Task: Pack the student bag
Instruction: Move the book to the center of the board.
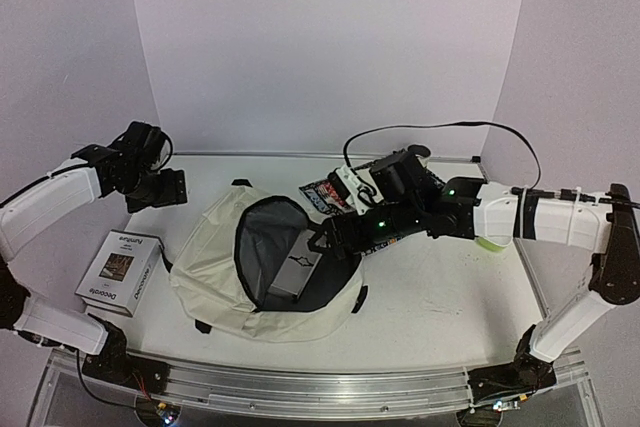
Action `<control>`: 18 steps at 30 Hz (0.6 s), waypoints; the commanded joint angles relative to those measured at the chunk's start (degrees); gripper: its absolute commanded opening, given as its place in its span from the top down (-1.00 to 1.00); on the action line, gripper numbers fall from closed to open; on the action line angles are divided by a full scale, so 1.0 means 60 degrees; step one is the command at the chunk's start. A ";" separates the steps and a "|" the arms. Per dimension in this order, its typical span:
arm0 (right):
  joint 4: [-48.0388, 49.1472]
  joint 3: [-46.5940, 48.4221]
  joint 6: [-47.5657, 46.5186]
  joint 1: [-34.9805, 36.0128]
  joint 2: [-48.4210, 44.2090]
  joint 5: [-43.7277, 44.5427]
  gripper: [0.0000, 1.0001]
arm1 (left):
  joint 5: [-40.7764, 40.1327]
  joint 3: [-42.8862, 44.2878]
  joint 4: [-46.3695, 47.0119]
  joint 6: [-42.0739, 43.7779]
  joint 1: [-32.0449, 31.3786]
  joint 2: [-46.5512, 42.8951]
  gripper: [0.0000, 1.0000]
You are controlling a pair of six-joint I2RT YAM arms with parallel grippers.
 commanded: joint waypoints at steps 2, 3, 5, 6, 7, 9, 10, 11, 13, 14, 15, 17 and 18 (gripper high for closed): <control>-0.0301 -0.0339 -0.0325 -0.0104 -0.0580 0.0319 -0.97 | 0.0442 -0.0351 -0.0275 -0.0206 0.1979 0.0420 -0.86; -0.0297 -0.0380 -0.0330 -0.0112 -0.0582 0.0307 -0.97 | 0.0486 -0.0457 -0.0234 -0.0324 0.2290 0.0508 -0.89; -0.0298 -0.0456 -0.0352 -0.0118 -0.0587 0.0311 -0.97 | 0.0445 -0.0792 -0.0112 -0.0724 0.2772 0.0620 -0.95; -0.0293 -0.0509 -0.0366 -0.0128 -0.0600 0.0313 -0.97 | 0.0351 -0.0942 -0.0049 -0.0903 0.3000 0.0658 -0.98; -0.0291 -0.0563 -0.0394 -0.0134 -0.0620 0.0308 -0.97 | 0.0235 -0.1113 0.0026 -0.1090 0.3201 0.0716 -0.99; -0.0293 -0.0641 -0.0423 -0.0147 -0.0640 0.0311 -0.97 | 0.0177 -0.1466 0.0225 -0.1416 0.3558 0.0935 -0.99; -0.0289 -0.0670 -0.0436 -0.0157 -0.0641 0.0311 -0.97 | 0.0269 -0.1637 0.0351 -0.1552 0.3704 0.1091 -0.99; -0.0292 -0.0693 -0.0450 -0.0171 -0.0641 0.0313 -0.97 | 0.0399 -0.1797 0.0497 -0.1650 0.3779 0.1278 -0.99; -0.0292 -0.0738 -0.0479 -0.0188 -0.0657 0.0287 -0.97 | 0.0654 -0.2006 0.0739 -0.1782 0.3792 0.1637 -0.99; -0.0290 -0.0765 -0.0497 -0.0193 -0.0679 0.0277 -0.97 | 0.0901 -0.2085 0.0889 -0.1798 0.3791 0.1817 -0.99; -0.0287 -0.0803 -0.0508 -0.0200 -0.0714 0.0275 -0.97 | 0.1177 -0.2157 0.1051 -0.1818 0.3793 0.2001 -0.99; -0.0299 -0.0889 -0.0525 -0.0211 -0.0797 0.0339 -0.97 | 0.1705 -0.2254 0.1380 -0.1874 0.3792 0.2224 -0.99; -0.0291 -0.0928 -0.0532 -0.0221 -0.0836 0.0364 -0.97 | 0.2027 -0.2260 0.1526 -0.1910 0.3789 0.2305 -0.99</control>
